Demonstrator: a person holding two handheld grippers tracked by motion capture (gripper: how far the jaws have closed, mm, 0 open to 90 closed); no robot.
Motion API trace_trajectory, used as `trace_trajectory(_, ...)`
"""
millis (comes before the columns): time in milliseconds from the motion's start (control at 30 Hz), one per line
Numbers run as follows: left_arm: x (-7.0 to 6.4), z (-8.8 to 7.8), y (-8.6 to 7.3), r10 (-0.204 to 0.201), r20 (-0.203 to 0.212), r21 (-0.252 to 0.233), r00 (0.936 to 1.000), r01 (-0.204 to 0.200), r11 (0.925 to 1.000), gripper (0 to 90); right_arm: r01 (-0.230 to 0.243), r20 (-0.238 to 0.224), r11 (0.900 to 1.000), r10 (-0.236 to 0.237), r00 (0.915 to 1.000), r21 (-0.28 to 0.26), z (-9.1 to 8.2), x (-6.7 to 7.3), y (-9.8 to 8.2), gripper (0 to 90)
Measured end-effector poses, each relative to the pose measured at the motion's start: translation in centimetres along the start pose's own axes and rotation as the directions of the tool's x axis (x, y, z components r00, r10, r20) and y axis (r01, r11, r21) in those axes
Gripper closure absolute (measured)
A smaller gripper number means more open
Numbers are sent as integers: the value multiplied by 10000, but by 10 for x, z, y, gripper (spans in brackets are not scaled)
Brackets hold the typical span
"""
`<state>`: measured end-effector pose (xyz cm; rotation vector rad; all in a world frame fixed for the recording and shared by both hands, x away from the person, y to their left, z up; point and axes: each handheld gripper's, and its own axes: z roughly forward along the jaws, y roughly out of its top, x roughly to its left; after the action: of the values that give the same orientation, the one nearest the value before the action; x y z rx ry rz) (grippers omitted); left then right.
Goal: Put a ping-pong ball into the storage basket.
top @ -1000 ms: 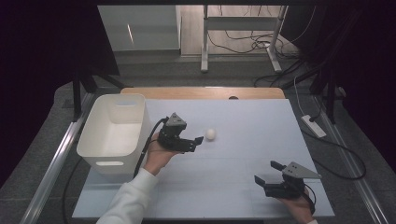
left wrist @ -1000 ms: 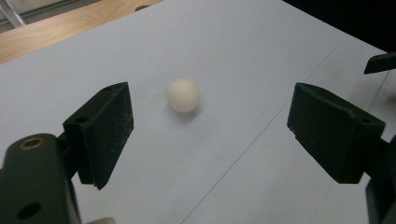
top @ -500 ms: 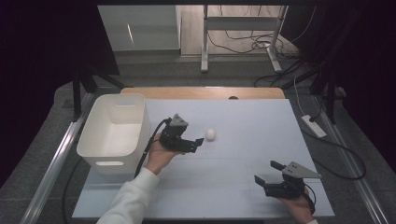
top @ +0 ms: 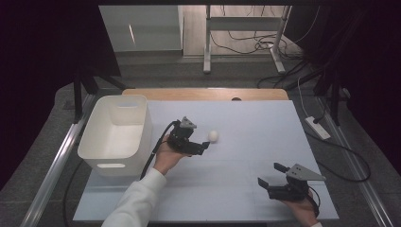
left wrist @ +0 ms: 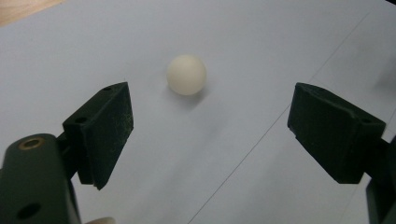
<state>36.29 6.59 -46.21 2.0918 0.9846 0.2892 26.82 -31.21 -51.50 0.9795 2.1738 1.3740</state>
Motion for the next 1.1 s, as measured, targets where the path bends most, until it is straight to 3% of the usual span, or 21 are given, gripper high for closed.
trace_trajectory(1100, 8, 31, 12, -144, -241, 308, 9996, 152, 9994, 148, 7, -17, 10000, -7, 10000, 18, 0, 0, -1, 106)
